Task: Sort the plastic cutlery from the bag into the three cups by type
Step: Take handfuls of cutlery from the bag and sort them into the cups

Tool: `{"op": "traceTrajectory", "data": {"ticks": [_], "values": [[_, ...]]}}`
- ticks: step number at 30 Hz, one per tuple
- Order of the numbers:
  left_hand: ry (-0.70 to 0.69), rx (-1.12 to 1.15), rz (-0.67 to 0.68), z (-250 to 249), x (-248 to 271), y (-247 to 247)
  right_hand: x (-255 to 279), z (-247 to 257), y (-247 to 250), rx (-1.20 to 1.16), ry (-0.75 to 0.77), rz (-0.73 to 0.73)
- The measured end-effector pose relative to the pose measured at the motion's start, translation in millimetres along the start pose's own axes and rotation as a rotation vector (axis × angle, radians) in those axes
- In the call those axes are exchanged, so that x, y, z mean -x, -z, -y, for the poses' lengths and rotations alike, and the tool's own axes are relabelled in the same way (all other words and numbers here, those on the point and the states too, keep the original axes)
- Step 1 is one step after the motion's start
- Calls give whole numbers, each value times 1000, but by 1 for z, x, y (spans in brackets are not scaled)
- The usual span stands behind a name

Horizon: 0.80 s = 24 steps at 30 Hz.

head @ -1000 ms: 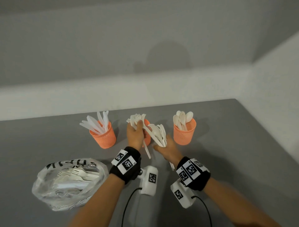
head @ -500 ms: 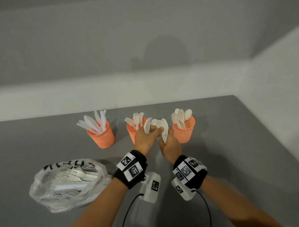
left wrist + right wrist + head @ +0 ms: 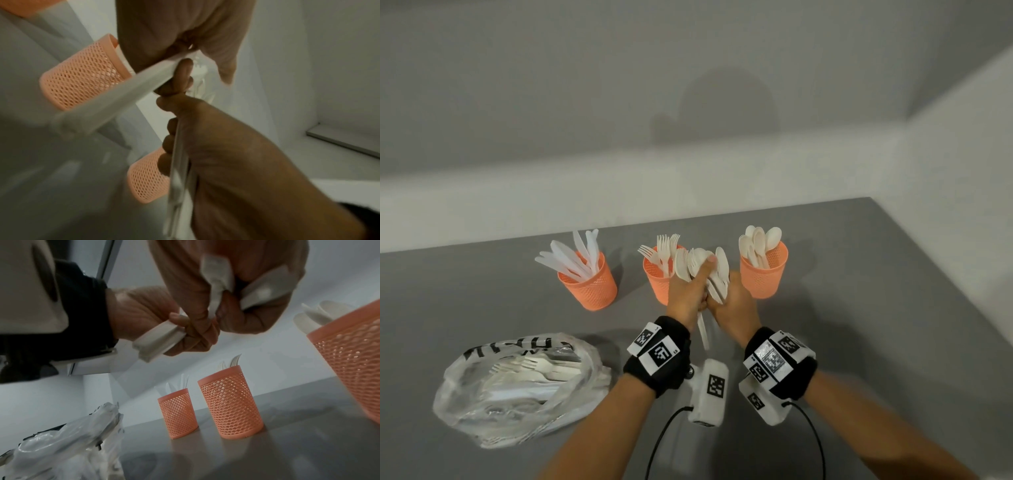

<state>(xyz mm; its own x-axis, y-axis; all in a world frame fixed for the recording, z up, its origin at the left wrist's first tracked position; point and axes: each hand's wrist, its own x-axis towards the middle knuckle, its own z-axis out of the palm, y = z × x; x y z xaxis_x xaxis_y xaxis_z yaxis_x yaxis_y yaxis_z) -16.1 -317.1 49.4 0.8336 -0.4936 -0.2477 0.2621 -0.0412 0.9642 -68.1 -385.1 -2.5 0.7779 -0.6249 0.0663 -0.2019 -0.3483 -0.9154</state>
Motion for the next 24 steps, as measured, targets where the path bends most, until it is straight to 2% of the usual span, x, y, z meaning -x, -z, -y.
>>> {"op": "traceTrajectory", "data": {"ticks": [3, 8, 12, 15, 19, 21, 24], "values": [[-19, 8, -48, 3, -1, 0, -1, 0, 5, -22, -4, 72], [49, 113, -93, 7, -15, 11, -7, -9, 12, -55, -45, 189], [122, 234, -132, 3, -25, 27, -9, -6, 32, -199, -77, 182], [49, 212, -203, -4, -38, 41, -27, -6, 55, -257, -56, -2], [-201, 88, -350, -27, -59, 57, -64, 2, 80, -290, 21, -267], [-299, 64, -409, -43, -68, 59, -81, 12, 92, -381, 60, -353], [-360, 83, -480, -59, -84, 57, -100, 17, 98, -490, 130, -461]]}}
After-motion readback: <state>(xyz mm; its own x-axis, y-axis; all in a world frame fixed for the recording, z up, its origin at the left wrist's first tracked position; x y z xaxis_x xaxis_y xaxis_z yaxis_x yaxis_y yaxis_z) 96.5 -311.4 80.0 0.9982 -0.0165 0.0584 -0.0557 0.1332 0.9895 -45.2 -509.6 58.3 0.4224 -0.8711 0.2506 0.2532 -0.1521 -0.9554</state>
